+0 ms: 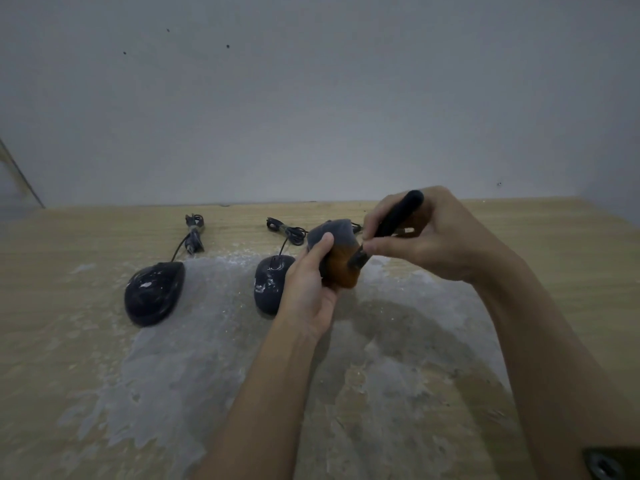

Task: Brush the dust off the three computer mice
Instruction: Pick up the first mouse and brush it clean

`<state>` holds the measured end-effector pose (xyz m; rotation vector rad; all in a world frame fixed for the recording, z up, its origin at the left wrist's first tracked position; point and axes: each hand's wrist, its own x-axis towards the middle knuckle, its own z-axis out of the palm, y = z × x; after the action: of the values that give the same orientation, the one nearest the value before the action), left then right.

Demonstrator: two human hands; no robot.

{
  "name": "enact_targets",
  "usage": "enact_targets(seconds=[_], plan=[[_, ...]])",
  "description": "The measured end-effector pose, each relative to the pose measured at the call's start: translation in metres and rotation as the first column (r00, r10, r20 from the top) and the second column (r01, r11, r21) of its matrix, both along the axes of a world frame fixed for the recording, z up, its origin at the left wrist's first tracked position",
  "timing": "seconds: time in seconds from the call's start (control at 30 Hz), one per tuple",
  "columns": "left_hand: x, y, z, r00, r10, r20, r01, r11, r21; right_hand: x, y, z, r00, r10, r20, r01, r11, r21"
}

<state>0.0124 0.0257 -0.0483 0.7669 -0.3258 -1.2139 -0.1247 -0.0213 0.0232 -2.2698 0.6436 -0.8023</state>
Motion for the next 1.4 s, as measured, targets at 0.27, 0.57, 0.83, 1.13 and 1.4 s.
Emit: enact_targets(seconds=[0.27,0.57,0.83,1.13,1.4], plan=[[0.006,0.001,0.0,0.991,-0.03,0.127,0.037,0.998,-0.047,-0.017,-0.014,0.0,0.917,-0.198,0.346,0.167,0.979,0.118],[0.01,0.003,-0.006,0.926,-0.061,0.372,0.091,0.994,-0.064,-0.009,-0.012,-0.001,0.838,-0.224,0.497,0.13,0.967,0.217],[0.009,0.008,-0.007,0.824,-0.082,0.56,0.13,0.99,-0.046,-0.008,-0.014,-0.006,0.891,-0.254,0.375,0.173,0.956,0.237],[0.005,0.012,0.003,0.449,-0.025,0.893,0.022,1.0,0.017,0.004,-0.005,0.0,0.926,-0.145,0.349,0.15,0.989,0.014],[0.004,0.011,0.007,0.197,0.008,0.98,-0.142,0.99,0.021,0.003,-0.004,0.003,0.923,-0.141,0.359,0.18,0.981,-0.079]])
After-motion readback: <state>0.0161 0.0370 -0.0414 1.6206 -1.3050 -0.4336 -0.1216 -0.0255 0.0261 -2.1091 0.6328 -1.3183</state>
